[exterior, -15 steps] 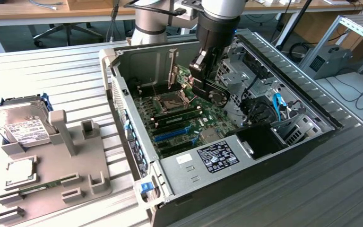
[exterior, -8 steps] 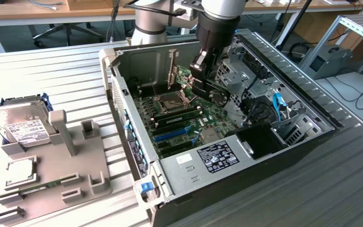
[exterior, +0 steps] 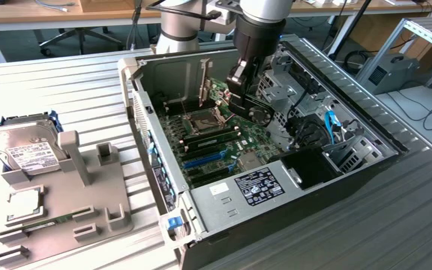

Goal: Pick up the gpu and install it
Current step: 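Insert the gpu into the slot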

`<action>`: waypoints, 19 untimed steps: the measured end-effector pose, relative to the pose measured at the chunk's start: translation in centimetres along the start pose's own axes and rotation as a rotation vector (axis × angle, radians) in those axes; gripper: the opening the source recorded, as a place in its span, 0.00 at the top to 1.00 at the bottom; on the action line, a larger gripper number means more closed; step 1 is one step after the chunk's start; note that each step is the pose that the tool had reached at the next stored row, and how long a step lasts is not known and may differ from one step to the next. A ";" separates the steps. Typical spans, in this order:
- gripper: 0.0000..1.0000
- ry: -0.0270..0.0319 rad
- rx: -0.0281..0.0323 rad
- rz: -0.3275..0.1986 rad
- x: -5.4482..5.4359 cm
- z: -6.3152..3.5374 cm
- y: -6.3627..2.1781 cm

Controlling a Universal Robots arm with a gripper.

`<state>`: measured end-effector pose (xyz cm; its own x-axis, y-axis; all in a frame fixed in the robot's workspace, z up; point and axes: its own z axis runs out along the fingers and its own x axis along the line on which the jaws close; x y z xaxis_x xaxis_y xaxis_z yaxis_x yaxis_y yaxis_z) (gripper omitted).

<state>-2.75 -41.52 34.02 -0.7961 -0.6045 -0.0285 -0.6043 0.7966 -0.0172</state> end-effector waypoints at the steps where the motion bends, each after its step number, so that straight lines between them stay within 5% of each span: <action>1: 0.74 -0.0001 -0.0001 -0.004 0.0 0.00 0.00; 19: 0.74 -0.0015 -0.0025 -0.084 0.0 0.00 0.00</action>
<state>-2.75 -41.52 34.02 -0.7423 -0.6695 -0.0285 -0.6693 0.7428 -0.0172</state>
